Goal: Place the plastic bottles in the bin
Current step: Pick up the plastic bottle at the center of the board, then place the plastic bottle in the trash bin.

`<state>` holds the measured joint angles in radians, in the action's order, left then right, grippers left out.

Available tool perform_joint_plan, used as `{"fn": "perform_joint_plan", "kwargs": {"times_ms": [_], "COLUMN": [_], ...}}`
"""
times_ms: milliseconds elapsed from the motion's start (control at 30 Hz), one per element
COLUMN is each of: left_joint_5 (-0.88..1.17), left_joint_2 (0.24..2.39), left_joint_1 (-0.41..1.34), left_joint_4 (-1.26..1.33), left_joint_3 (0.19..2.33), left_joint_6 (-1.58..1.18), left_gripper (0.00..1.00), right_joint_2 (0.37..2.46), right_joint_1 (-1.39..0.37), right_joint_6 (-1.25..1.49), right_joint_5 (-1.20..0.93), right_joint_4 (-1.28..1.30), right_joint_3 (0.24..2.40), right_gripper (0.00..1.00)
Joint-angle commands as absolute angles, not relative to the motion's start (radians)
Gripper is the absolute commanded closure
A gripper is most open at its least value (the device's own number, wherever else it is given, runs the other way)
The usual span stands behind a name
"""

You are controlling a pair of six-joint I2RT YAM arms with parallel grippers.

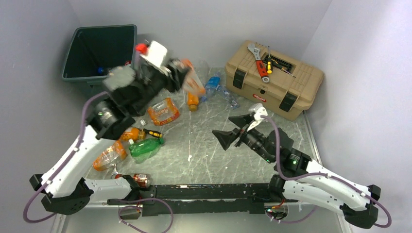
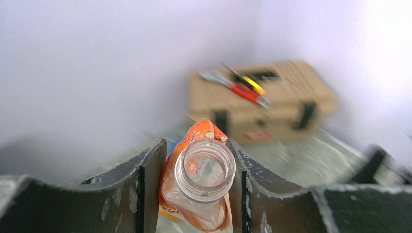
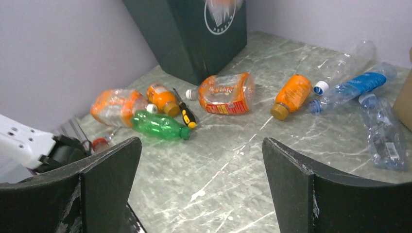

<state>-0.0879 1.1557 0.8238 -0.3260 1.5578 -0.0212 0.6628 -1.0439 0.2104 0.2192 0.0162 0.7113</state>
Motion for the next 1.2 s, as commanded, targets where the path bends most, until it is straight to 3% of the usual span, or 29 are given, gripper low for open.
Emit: {"fn": "perform_joint_plan", "kwargs": {"times_ms": [0,167,333,567,733,1033,1067,1167], "left_joint_5": [-0.348,-0.366,-0.458,-0.623,-0.662,-0.524,-0.513,-0.441], "left_joint_2": [1.219,1.319,1.365,1.513,1.568,1.613,1.620,1.648], "left_joint_1": [0.705,0.510,0.344,0.174,0.062,0.014,0.013,0.003], "left_joint_4": [-0.340,-0.200,0.107,0.274,0.203,0.072,0.050,-0.071], "left_joint_3": [1.791,1.901,1.836,1.837,1.760,1.694,1.707,1.753], "left_joint_6": [0.223,0.268,0.307,0.402,0.272,0.109,0.102,0.042], "left_gripper": [1.00,1.00,1.00,1.00,1.00,1.00,0.99,0.75], "right_joint_2": [0.563,0.471,0.438,0.432,0.420,0.416,0.417,0.416], "right_joint_1": [-1.048,-1.048,-1.047,-1.048,-1.048,-1.048,-1.048,-1.048], "right_joint_6": [0.341,0.378,0.420,0.429,0.407,0.417,0.418,0.415], "right_joint_5": [0.308,0.281,0.244,0.236,0.257,0.275,0.278,0.281], "right_joint_4": [0.004,-0.058,-0.042,-0.046,-0.008,0.017,0.019,0.015], "right_joint_3": [0.651,0.540,0.489,0.442,0.449,0.449,0.448,0.445], "right_gripper": [0.00,0.00,0.00,0.00,0.00,0.00,0.00,0.00]}}
